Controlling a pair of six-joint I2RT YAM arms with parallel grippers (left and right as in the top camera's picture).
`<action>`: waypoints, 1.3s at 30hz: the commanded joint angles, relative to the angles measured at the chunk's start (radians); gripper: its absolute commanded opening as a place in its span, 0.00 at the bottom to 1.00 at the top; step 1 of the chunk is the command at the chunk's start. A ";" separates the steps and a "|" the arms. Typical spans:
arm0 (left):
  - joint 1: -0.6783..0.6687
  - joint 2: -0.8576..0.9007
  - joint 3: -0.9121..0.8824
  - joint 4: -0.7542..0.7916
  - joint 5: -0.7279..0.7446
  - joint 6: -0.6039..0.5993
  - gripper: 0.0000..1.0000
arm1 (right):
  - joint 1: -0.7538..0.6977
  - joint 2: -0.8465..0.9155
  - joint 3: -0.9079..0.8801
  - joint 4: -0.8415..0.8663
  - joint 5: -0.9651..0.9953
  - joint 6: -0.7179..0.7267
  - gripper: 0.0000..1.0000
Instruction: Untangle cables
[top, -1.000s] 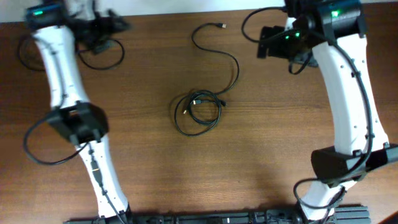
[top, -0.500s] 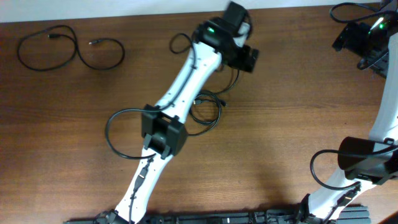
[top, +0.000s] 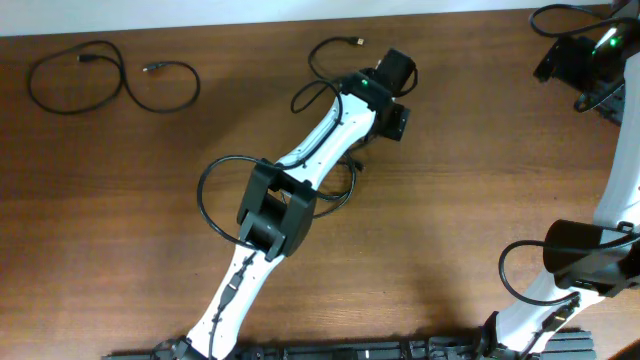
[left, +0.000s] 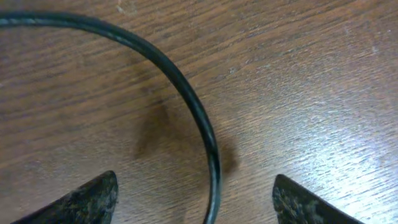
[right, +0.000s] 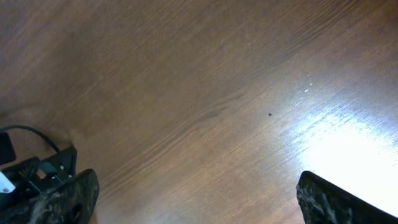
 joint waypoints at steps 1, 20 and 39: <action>-0.021 -0.010 -0.036 0.019 -0.012 -0.008 0.51 | -0.003 0.003 -0.003 -0.003 -0.003 0.008 1.00; 0.027 -0.416 0.298 0.063 -0.041 -0.002 0.00 | -0.003 0.003 -0.003 -0.003 -0.003 0.008 1.00; 0.117 -0.416 0.294 -0.163 -0.493 0.378 0.00 | -0.003 0.003 -0.003 -0.003 -0.003 0.007 1.00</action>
